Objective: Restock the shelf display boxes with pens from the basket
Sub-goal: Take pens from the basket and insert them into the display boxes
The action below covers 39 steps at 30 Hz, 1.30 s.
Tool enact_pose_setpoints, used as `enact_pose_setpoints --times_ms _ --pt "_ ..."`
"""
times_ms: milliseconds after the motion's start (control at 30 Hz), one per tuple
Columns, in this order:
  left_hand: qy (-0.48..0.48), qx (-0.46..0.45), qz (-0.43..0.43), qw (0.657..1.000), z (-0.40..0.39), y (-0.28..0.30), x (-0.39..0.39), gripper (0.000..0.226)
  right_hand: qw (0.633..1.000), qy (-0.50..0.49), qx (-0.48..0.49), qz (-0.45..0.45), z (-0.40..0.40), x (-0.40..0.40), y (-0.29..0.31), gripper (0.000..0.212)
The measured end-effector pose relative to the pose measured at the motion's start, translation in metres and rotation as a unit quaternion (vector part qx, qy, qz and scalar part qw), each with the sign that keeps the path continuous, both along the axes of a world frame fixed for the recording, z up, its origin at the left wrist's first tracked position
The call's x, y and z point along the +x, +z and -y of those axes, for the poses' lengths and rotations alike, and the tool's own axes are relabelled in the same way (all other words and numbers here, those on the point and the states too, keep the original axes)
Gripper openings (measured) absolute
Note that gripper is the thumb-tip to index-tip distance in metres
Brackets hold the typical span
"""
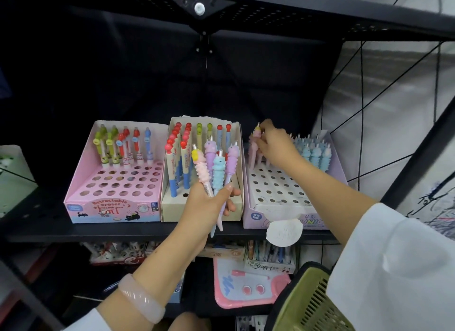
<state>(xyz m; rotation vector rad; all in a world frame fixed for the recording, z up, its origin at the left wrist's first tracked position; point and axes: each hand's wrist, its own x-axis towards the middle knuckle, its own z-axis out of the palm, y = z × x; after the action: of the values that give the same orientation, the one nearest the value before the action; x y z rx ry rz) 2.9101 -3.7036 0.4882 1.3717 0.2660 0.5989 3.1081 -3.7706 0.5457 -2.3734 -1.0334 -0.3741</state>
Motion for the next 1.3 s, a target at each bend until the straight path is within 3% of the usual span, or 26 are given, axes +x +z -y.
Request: enact_pose_setpoints --times_ms 267,367,433,533,633,733,833,1033,1300 --pt "0.005 0.017 0.007 1.0 -0.005 0.001 -0.004 0.015 0.999 -0.031 -0.015 -0.024 0.003 -0.016 -0.019 0.027" --pt "0.007 0.018 0.007 1.0 -0.004 0.001 -0.002 0.015 0.993 -0.036 0.113 -0.026 0.006 -0.033 -0.006 0.026" --pt "0.007 0.011 0.011 1.0 -0.002 0.002 0.0 0.015 0.973 0.039 0.188 -0.132 0.01 -0.052 0.002 0.022" --pt "0.005 0.003 0.016 1.0 0.002 0.004 0.004 0.017 0.92 0.138 0.2 -0.307 0.017 -0.08 0.002 0.017" --pt "0.002 0.006 0.005 1.0 0.009 0.006 0.008 0.016 0.9 0.139 0.209 -0.356 0.023 -0.085 0.001 0.006" --pt "-0.018 -0.003 -0.003 1.0 0.014 0.008 0.01 0.011 0.903 0.086 0.276 -0.318 0.031 -0.066 0.016 0.006" --pt "-0.006 0.011 -0.022 1.0 0.013 0.007 0.011 0.005 0.911 -0.005 0.351 -0.218 0.047 -0.032 0.037 0.013" --pt "0.002 0.047 -0.038 0.998 0.011 0.005 0.016 0.003 0.98 -0.089 0.18 -0.012 0.059 0.009 0.028 0.023" --pt "0.009 0.049 -0.044 0.998 0.009 0.004 0.013 0.011 0.99 -0.095 0.096 0.032 0.056 0.014 0.018 0.023"
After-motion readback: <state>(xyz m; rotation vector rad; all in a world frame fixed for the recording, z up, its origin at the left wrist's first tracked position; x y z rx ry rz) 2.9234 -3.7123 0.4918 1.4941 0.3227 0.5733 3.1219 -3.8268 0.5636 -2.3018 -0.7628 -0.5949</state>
